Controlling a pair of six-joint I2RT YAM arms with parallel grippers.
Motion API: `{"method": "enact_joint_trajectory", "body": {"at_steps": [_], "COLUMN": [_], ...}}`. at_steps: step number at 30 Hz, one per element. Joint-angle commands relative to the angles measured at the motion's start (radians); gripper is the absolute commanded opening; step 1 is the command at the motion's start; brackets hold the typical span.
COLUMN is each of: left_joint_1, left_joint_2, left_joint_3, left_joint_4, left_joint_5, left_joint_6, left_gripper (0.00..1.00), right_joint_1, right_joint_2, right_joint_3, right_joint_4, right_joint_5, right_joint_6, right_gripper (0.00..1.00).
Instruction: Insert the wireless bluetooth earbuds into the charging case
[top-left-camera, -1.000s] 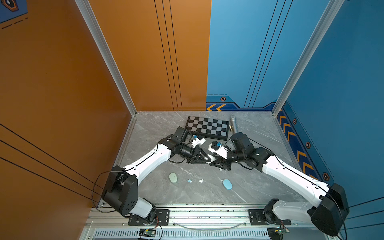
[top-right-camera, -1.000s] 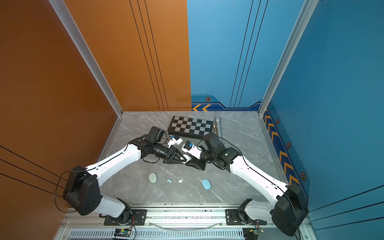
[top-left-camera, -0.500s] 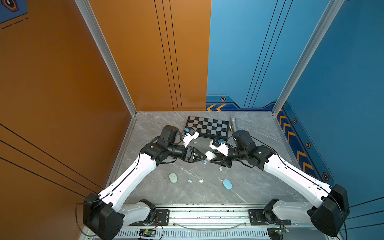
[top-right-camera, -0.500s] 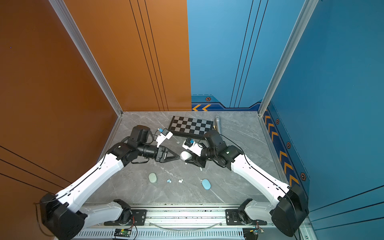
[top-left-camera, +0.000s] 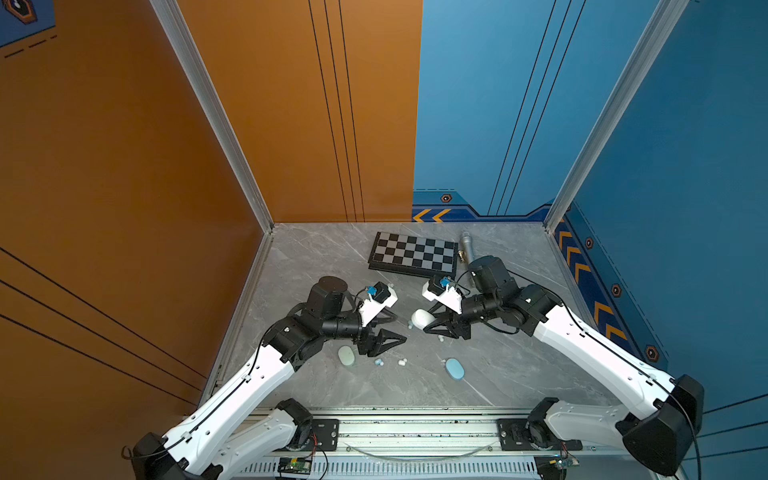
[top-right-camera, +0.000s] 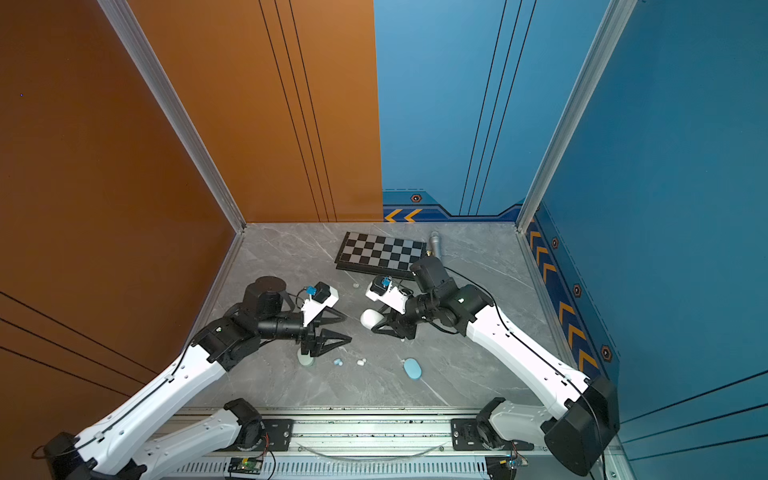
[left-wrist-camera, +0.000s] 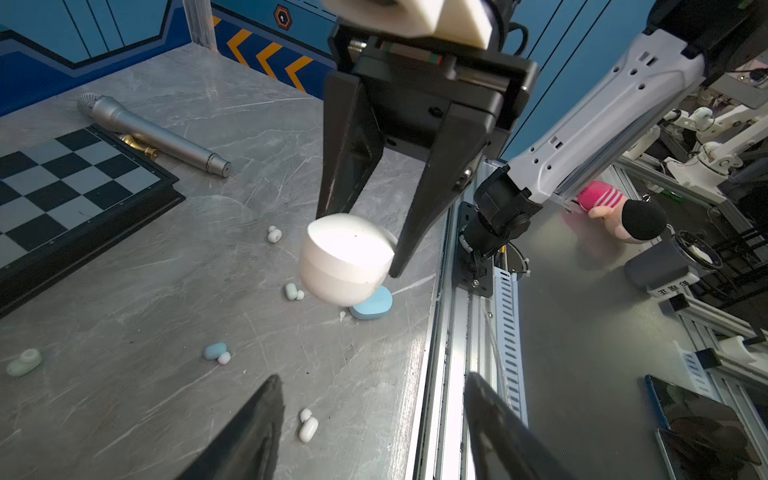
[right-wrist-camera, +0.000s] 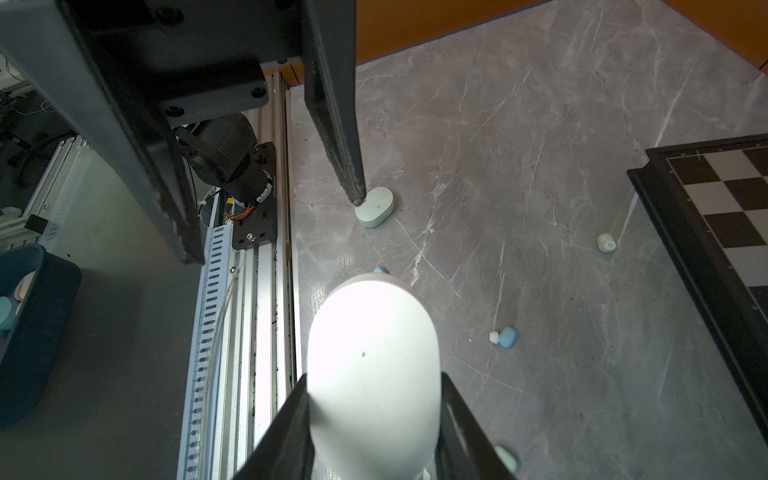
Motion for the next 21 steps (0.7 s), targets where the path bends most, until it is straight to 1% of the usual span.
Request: {"method": "enact_joint_trajectory", "body": {"at_steps": [1, 10, 17, 19, 21], "left_joint_1": [-0.029, -0.035, -0.036, -0.037, -0.039], "left_joint_2": [0.027, 0.079, 0.079, 0.087, 0.097], "left_joint_3": [0.042, 0.072, 0.069, 0.072, 0.074], "left_joint_4": [0.022, 0.026, 0.097, 0.104, 0.103], "left_joint_5": [0.013, 0.065, 0.084, 0.099, 0.117], "left_joint_6": [0.07, 0.081, 0.025, 0.014, 0.009], "left_gripper": [0.68, 0.62, 0.61, 0.6, 0.6], "right_joint_1": [0.014, 0.038, 0.037, 0.066, 0.069], "right_joint_2": [-0.039, -0.055, -0.047, -0.04, -0.035], "right_joint_3": [0.036, 0.07, 0.068, 0.066, 0.068], "right_joint_4": [-0.071, -0.103, -0.1, -0.088, -0.074], "right_joint_5": [-0.028, -0.029, -0.027, -0.027, -0.031], "right_joint_6": [-0.004, 0.001, 0.008, 0.018, 0.029], "right_gripper": [0.01, 0.0, 0.0, 0.0, 0.0]}}
